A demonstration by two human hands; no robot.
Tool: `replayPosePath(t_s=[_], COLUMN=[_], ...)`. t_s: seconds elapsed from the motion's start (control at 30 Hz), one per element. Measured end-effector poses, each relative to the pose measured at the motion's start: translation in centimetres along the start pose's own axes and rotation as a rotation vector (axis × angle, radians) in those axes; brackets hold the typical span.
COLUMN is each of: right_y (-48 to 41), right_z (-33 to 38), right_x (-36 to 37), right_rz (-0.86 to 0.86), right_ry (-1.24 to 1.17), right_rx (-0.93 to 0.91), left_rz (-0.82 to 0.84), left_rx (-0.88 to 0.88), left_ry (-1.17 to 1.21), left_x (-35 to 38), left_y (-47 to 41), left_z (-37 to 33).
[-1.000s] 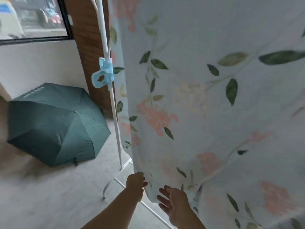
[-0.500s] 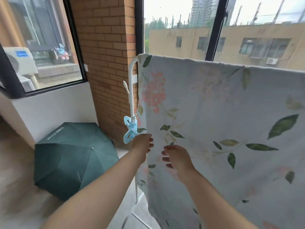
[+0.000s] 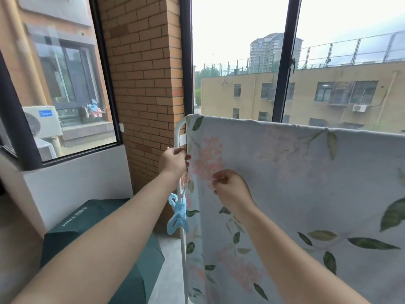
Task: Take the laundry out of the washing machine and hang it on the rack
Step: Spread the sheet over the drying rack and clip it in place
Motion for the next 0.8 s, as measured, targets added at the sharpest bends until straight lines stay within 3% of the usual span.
replayPosePath(t_s=[0.13, 0.37, 0.47, 0.8], right_y=[-2.3, -6.8, -8.2, -8.3], right_z=[0.6, 0.3, -0.8, -1.6], right_x=[1.9, 6.3, 9.6, 13.1], right_rz=[-0.026, -0.221, -0.292, -0.590], right_ry=[0.076, 0.342, 0.431, 0.668], right_rx=[-0.052, -0.081, -0.005, 0.267], left_rz=[-0.024, 0.380, 0.607, 0.961], left_rx=[0.090, 0.263, 0.216, 0.186], left_ry=[-0.055, -0.234, -0.195, -0.005], left_x=[-1.0, 1.3, 2.0, 3.0], left_y=[-4.0, -8.7, -10.4, -10.3], left_z=[-1.0, 2.5, 4.7, 3.8])
Point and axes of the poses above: each hand's wrist, its own y-axis away from the middle knuckle, its own x-axis out of the palm, z = x × y, the point moved 6 cm from there along -y, towards the middle knuckle, and after that the axes turned 3 degrees about -y, right-handed, at the moved point
